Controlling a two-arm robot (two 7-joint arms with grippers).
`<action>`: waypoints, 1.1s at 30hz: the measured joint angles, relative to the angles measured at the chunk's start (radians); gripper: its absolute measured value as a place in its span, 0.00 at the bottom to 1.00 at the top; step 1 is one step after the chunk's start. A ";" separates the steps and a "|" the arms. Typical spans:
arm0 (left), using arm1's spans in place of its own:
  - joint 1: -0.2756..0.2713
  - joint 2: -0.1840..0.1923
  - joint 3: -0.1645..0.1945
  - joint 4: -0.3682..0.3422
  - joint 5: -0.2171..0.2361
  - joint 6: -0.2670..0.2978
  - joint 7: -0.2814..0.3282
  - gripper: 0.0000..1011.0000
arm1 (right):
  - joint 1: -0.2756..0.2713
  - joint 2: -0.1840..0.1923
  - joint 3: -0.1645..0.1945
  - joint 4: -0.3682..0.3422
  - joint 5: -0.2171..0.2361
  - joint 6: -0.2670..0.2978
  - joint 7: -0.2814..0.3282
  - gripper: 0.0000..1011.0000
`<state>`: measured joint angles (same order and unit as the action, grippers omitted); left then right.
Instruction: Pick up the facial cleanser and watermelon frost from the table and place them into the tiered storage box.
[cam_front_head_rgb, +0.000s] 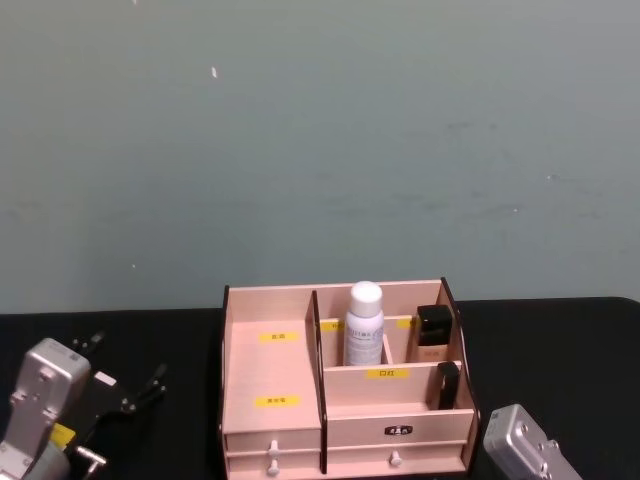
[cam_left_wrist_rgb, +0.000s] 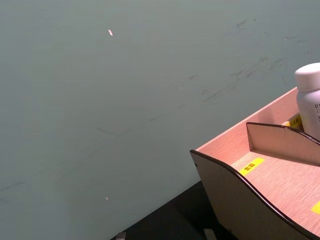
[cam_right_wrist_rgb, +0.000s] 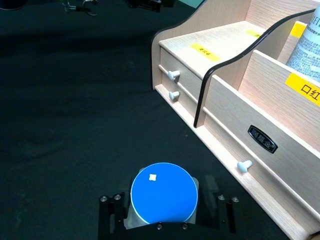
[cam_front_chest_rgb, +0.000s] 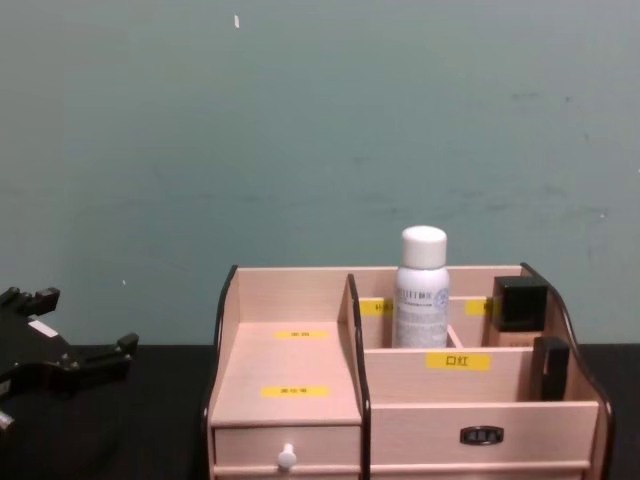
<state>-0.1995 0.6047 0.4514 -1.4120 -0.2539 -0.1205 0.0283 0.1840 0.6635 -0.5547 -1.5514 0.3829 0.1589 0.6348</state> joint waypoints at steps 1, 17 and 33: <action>0.000 0.000 0.000 0.000 0.000 0.000 0.000 0.99 | 0.000 0.000 0.000 0.000 0.000 0.000 0.000 0.87; 0.000 0.000 0.000 0.000 0.000 0.000 0.000 0.99 | 0.000 0.000 0.001 0.000 0.002 -0.001 0.000 0.73; 0.000 0.000 0.000 0.000 0.000 0.000 0.000 0.99 | 0.000 0.000 0.001 0.000 0.002 -0.001 0.000 0.73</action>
<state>-0.1996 0.6047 0.4513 -1.4119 -0.2539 -0.1205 0.0283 0.1841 0.6635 -0.5539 -1.5512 0.3846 0.1577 0.6349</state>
